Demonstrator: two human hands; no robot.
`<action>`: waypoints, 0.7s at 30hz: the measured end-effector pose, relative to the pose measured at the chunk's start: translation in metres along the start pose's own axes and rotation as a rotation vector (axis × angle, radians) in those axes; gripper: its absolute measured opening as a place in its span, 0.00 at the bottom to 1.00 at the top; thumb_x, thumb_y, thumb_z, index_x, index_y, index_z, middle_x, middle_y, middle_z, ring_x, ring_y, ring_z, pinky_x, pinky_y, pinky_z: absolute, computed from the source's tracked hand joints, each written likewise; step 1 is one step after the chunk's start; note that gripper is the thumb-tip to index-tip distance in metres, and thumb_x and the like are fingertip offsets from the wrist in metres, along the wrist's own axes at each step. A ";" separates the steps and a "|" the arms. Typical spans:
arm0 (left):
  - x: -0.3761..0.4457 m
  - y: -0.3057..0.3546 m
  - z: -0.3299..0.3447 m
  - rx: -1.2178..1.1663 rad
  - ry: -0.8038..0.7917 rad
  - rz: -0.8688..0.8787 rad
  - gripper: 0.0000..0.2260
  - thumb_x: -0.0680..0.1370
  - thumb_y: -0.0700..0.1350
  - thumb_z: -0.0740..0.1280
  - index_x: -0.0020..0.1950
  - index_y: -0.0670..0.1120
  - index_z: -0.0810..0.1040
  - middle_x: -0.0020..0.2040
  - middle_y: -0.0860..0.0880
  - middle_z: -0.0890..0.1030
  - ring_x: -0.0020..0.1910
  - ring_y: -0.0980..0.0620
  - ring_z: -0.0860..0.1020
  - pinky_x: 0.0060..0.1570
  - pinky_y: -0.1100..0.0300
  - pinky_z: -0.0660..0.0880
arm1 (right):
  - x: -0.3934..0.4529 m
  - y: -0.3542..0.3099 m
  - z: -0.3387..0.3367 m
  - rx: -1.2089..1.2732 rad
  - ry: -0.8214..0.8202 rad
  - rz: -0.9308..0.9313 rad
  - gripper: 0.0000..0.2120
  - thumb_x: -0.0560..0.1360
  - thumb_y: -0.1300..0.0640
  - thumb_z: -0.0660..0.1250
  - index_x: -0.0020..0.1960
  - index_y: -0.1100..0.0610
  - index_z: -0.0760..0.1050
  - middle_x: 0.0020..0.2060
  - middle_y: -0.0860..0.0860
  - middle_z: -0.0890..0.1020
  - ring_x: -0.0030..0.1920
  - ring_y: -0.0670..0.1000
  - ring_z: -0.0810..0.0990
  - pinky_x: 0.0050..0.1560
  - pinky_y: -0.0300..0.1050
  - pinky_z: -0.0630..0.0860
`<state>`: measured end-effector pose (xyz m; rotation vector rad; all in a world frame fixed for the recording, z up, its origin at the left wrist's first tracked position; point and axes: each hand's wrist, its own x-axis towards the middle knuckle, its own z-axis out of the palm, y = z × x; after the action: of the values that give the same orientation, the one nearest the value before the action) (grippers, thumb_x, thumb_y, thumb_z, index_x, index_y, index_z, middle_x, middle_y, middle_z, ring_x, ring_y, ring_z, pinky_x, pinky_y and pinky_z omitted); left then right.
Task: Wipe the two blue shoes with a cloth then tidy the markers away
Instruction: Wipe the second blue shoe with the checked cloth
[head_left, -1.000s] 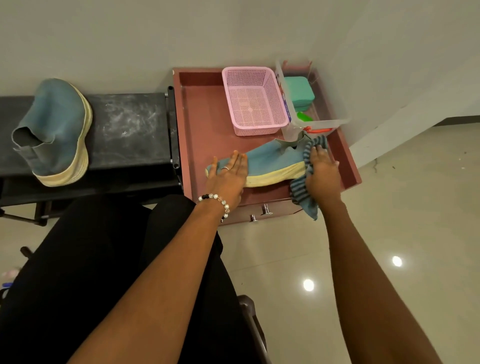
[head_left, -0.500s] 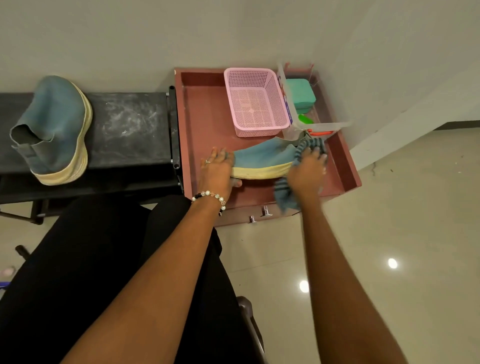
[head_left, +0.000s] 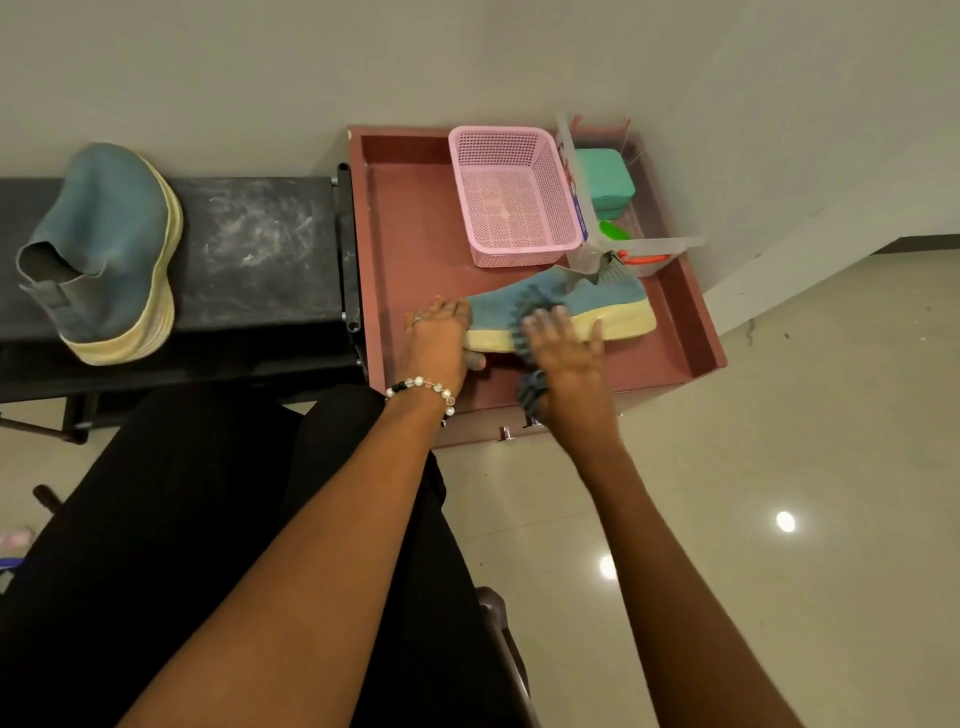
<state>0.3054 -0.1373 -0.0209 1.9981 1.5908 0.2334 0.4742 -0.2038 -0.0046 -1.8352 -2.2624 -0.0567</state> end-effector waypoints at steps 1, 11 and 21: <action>0.002 -0.001 -0.001 0.021 -0.054 0.007 0.38 0.71 0.50 0.73 0.76 0.43 0.61 0.76 0.43 0.60 0.76 0.45 0.54 0.74 0.47 0.50 | 0.000 0.012 -0.004 0.033 -0.007 0.124 0.41 0.55 0.76 0.69 0.68 0.65 0.68 0.66 0.62 0.73 0.68 0.65 0.68 0.64 0.75 0.53; -0.012 0.008 -0.002 0.400 -0.189 -0.003 0.32 0.74 0.44 0.70 0.75 0.43 0.60 0.77 0.44 0.54 0.77 0.47 0.51 0.72 0.43 0.53 | -0.020 0.020 -0.039 1.045 0.342 1.036 0.17 0.70 0.74 0.57 0.48 0.61 0.81 0.44 0.53 0.80 0.46 0.54 0.78 0.40 0.38 0.74; -0.046 0.018 -0.001 0.442 -0.209 0.093 0.27 0.78 0.37 0.62 0.75 0.42 0.57 0.75 0.40 0.60 0.74 0.42 0.58 0.70 0.44 0.61 | -0.055 0.010 -0.095 2.027 0.386 1.352 0.18 0.75 0.69 0.55 0.64 0.64 0.71 0.57 0.62 0.79 0.54 0.60 0.79 0.45 0.53 0.79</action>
<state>0.3070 -0.1827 -0.0005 2.3375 1.5108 -0.3111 0.5084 -0.2714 0.0761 -1.1721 0.1593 1.2696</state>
